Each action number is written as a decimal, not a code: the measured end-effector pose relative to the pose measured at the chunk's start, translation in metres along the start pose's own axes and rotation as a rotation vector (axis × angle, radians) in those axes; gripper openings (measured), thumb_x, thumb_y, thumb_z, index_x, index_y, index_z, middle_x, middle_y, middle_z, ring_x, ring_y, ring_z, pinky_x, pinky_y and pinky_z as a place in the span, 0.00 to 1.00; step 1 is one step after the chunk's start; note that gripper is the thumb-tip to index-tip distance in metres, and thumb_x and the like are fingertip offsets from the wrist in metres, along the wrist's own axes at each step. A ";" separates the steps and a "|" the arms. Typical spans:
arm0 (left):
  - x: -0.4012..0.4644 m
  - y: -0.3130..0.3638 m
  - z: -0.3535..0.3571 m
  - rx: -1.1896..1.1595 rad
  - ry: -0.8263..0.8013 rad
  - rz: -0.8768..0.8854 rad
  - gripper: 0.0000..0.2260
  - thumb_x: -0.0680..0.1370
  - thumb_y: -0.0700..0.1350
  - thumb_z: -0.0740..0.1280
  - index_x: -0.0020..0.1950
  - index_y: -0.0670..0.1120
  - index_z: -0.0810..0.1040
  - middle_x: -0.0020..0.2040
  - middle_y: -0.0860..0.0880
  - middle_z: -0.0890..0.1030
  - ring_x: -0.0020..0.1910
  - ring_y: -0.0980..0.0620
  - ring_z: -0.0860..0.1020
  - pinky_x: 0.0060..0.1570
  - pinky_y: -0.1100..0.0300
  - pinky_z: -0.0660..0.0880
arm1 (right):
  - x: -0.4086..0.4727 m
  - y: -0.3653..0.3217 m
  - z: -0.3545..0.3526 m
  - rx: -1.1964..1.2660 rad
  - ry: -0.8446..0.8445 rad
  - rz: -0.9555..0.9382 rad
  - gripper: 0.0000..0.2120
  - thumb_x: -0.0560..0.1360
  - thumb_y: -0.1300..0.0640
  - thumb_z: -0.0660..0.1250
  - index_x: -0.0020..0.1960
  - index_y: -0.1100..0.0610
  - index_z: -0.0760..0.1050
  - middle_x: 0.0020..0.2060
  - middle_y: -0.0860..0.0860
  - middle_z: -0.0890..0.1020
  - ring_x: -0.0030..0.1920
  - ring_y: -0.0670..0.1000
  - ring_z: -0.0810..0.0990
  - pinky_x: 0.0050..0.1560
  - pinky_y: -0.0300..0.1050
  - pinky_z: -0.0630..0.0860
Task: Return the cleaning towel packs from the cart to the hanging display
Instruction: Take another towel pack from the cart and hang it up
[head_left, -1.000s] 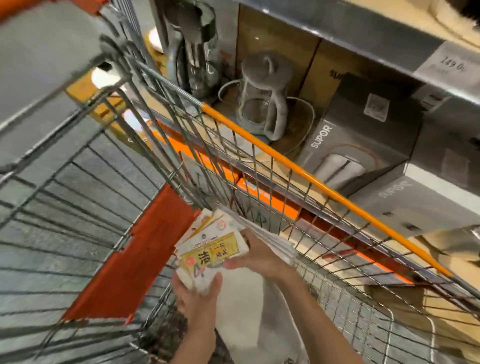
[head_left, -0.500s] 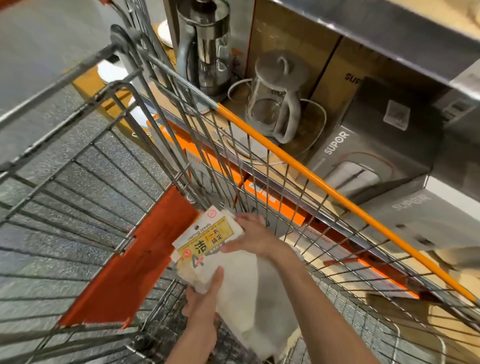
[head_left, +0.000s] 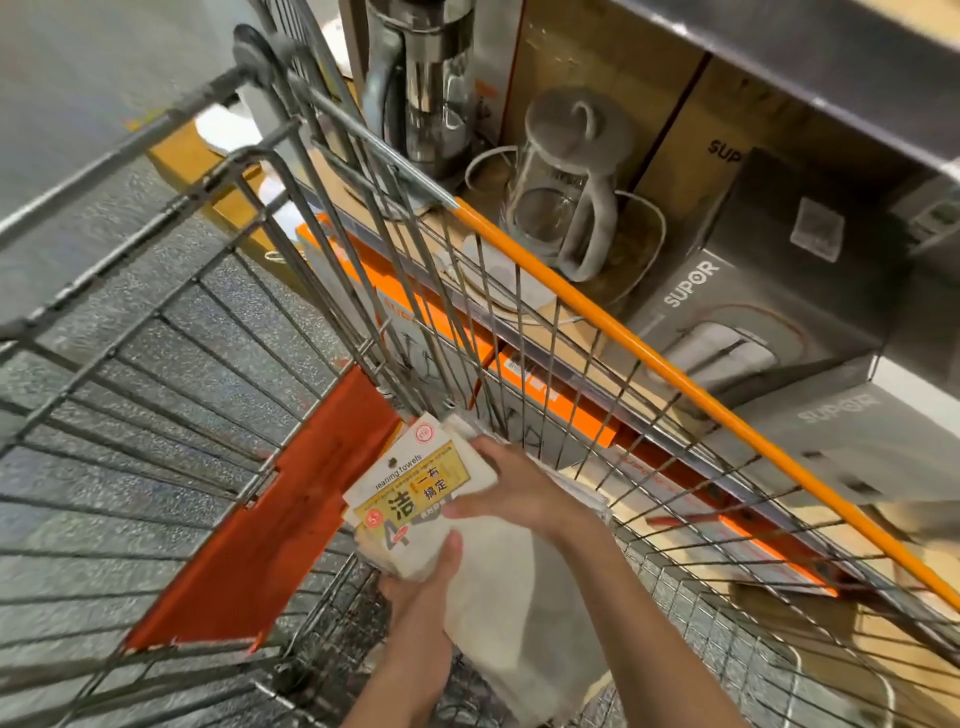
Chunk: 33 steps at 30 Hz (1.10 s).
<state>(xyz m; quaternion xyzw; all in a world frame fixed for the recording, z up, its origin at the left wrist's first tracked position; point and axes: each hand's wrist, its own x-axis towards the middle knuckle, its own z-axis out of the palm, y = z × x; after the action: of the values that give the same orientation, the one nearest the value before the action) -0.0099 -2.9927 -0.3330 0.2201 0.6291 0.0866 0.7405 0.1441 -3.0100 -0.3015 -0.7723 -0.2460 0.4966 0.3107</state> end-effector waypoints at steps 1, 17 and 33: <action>0.000 -0.001 -0.003 -0.006 0.015 -0.017 0.43 0.66 0.45 0.76 0.74 0.49 0.55 0.70 0.42 0.70 0.66 0.38 0.71 0.60 0.35 0.71 | -0.003 -0.001 0.000 -0.010 0.015 -0.004 0.27 0.59 0.47 0.79 0.54 0.38 0.71 0.55 0.46 0.71 0.53 0.40 0.72 0.49 0.36 0.71; -0.039 0.013 -0.022 -0.100 -0.107 0.052 0.31 0.72 0.57 0.68 0.71 0.48 0.67 0.62 0.42 0.77 0.59 0.42 0.77 0.60 0.43 0.74 | -0.055 -0.023 0.014 0.212 0.098 -0.033 0.30 0.59 0.54 0.78 0.52 0.33 0.68 0.50 0.42 0.81 0.52 0.44 0.80 0.54 0.51 0.78; -0.134 0.053 -0.034 -0.147 -0.537 0.175 0.26 0.70 0.41 0.66 0.68 0.46 0.71 0.55 0.44 0.83 0.51 0.45 0.82 0.40 0.51 0.81 | -0.163 -0.072 -0.024 0.261 0.184 -0.069 0.36 0.60 0.57 0.80 0.65 0.50 0.70 0.50 0.40 0.82 0.49 0.40 0.81 0.37 0.26 0.72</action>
<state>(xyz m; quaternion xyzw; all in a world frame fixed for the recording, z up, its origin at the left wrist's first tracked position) -0.0611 -2.9928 -0.1944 0.2342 0.3812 0.1342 0.8842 0.0980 -3.0783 -0.1422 -0.7587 -0.1763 0.4403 0.4467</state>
